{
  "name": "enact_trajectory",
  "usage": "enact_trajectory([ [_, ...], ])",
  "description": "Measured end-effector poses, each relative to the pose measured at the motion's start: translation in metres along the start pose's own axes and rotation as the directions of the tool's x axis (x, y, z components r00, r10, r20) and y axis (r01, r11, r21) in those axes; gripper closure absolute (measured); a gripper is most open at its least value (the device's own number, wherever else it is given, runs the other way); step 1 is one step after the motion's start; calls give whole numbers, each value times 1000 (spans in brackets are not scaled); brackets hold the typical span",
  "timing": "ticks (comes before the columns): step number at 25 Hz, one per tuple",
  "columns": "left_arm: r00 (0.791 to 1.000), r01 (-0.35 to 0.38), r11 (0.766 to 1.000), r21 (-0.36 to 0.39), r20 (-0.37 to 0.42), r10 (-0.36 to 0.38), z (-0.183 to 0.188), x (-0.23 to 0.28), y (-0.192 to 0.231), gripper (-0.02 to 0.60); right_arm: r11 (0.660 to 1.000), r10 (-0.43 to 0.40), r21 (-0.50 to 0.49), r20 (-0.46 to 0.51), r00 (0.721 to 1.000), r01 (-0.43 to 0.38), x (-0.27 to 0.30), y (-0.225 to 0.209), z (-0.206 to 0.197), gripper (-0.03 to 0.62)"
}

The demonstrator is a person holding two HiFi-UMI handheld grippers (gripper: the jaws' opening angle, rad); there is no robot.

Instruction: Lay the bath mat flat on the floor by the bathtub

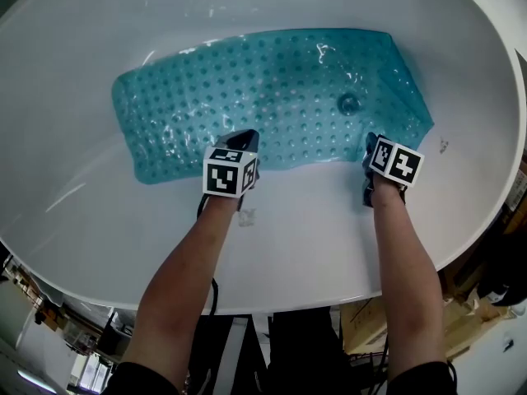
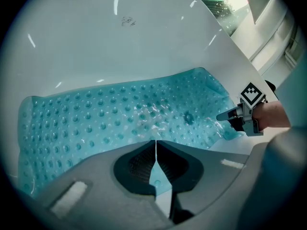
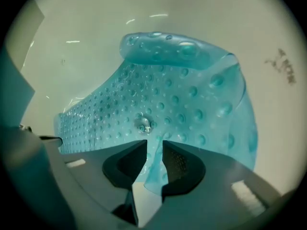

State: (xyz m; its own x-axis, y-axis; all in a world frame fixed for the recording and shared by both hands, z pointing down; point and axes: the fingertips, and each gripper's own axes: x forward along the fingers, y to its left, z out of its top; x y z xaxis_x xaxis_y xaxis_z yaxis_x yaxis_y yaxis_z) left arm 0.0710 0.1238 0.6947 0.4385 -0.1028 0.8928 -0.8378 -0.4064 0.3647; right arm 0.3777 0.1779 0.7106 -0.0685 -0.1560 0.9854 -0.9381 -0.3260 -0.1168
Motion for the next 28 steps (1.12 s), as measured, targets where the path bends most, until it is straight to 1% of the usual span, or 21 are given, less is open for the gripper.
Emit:
enact_trajectory([
  [3,1000,18,1000,11,8,-18,7,-6,-13,569,999,-44,6,-3,999,44,-22,-15,-4,493],
  [6,999,35,999,25,15,-36,12,-9,-24,569,997,-71,36,10,997,71,-41,-31,-7,490],
  [11,999,42,999,34,13,-42,12,-14,-34,569,995,-68,71,45,997,64,-62,-45,-6,496],
  [16,999,39,998,41,19,-39,18,-21,-42,569,992,-76,101,36,996,71,-69,-52,-3,491],
  [20,999,35,998,50,17,-35,22,-27,-46,569,994,-54,96,59,997,48,-73,-49,7,491],
  [28,999,32,999,42,29,-33,35,-37,-60,574,998,5,65,87,996,-11,-78,-37,33,490],
])
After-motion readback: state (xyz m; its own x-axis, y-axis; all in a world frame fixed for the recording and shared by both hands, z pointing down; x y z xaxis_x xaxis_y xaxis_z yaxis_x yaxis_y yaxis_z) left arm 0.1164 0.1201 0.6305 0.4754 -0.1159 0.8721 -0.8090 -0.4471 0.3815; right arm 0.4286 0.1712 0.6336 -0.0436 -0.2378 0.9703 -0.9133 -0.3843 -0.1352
